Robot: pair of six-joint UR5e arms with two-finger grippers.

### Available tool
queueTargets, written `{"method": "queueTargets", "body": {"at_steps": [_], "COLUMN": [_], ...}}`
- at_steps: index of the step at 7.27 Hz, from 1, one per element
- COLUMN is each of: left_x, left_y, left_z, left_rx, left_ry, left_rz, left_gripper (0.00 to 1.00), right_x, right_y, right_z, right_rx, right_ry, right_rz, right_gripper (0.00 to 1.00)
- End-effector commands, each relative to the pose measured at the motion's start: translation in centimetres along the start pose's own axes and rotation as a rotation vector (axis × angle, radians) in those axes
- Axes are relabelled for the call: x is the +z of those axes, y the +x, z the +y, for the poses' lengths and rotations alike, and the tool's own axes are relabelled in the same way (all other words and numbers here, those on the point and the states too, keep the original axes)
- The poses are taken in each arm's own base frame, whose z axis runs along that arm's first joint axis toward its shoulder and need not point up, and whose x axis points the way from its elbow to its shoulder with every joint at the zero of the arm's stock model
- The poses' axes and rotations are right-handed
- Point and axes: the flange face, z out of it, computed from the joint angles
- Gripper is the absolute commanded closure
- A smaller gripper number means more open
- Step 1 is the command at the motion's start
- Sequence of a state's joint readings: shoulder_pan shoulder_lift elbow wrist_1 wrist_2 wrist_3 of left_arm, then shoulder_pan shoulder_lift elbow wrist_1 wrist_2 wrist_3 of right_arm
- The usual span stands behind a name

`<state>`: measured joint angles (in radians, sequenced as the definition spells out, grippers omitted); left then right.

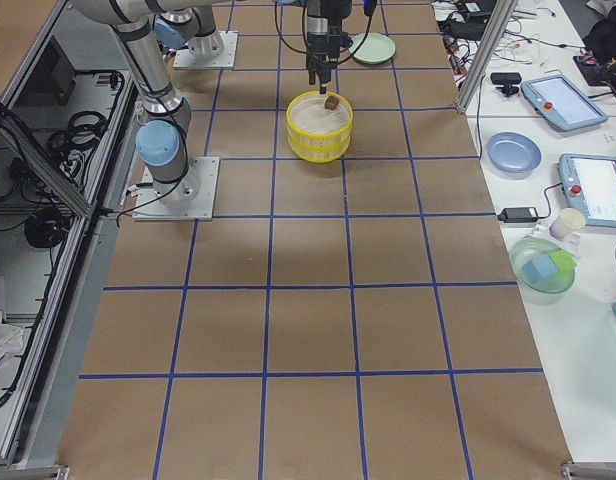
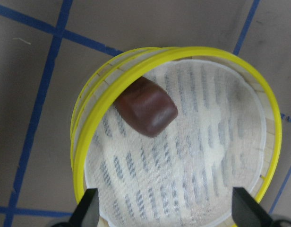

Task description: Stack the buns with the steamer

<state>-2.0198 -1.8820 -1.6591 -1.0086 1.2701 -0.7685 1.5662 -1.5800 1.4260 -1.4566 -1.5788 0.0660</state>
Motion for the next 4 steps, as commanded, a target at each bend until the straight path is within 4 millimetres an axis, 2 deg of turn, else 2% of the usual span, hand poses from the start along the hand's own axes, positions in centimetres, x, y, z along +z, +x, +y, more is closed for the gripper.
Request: {"method": "queueTargets", "body": {"at_steps": [1, 2, 3, 4], "left_x": [-5.5, -9.0, -10.8, -13.0], "left_y": [-3.2, -4.0, -6.1, -10.7], "left_z": [-5.3, -6.4, -7.7, -10.6], "left_rx": [0.214, 0.323, 0.376, 0.296], "left_ry": [0.096, 0.177, 0.171, 0.168], "left_rz": [-0.036, -0.081, -0.144, -0.254], "left_gripper": [0.0, 0.0, 0.0, 0.0], "right_x": [0.0, 0.3, 0.2, 0.5], "right_y": [0.0, -0.1, 0.0, 0.0], "right_z": [0.0, 0.1, 0.4, 0.6], "right_rx": [0.0, 0.0, 0.0, 0.001], "right_ry": [-0.002, -0.006, -0.003, -0.005], "right_rz": [-0.002, -0.006, -0.005, -0.006], "right_gripper": [0.0, 0.0, 0.0, 0.0]}}
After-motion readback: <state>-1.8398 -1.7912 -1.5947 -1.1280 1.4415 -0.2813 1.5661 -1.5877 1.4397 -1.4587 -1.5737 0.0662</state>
